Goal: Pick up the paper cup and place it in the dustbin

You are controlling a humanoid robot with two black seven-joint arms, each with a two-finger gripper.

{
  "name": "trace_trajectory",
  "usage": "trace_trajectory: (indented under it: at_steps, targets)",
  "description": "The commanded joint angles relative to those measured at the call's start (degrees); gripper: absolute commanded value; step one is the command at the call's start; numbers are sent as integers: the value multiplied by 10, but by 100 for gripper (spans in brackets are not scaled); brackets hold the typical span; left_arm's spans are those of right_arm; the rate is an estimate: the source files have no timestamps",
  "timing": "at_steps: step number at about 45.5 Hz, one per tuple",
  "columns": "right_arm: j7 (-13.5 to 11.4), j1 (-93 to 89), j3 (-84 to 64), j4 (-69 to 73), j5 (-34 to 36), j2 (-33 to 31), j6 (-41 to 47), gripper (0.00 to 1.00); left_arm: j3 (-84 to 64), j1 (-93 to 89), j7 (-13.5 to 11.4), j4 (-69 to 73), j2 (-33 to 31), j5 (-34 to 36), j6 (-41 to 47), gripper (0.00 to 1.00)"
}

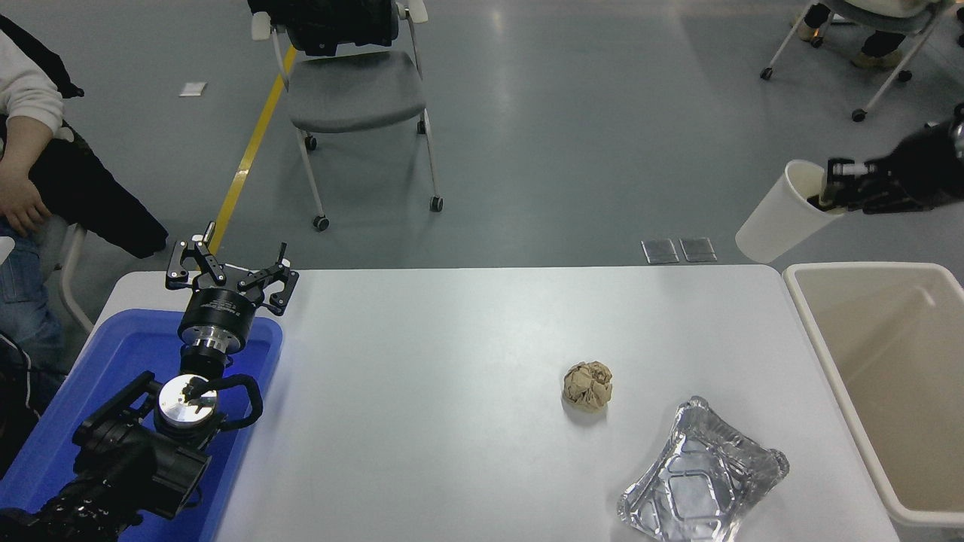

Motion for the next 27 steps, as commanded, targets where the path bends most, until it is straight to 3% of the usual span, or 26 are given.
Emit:
trace_trajectory:
  at_steps: [1, 14, 27]
  targets:
    - [0, 60, 1, 2, -17, -16, 43, 0, 0, 0, 0, 0, 0, 0, 0, 99]
    - [-3, 12, 3, -51, -17, -29, 36, 0, 0, 0, 0, 0, 0, 0, 0, 99]
    - [-7, -167, 52, -251, -6, -60, 34, 0, 0, 0, 0, 0, 0, 0, 0, 99]
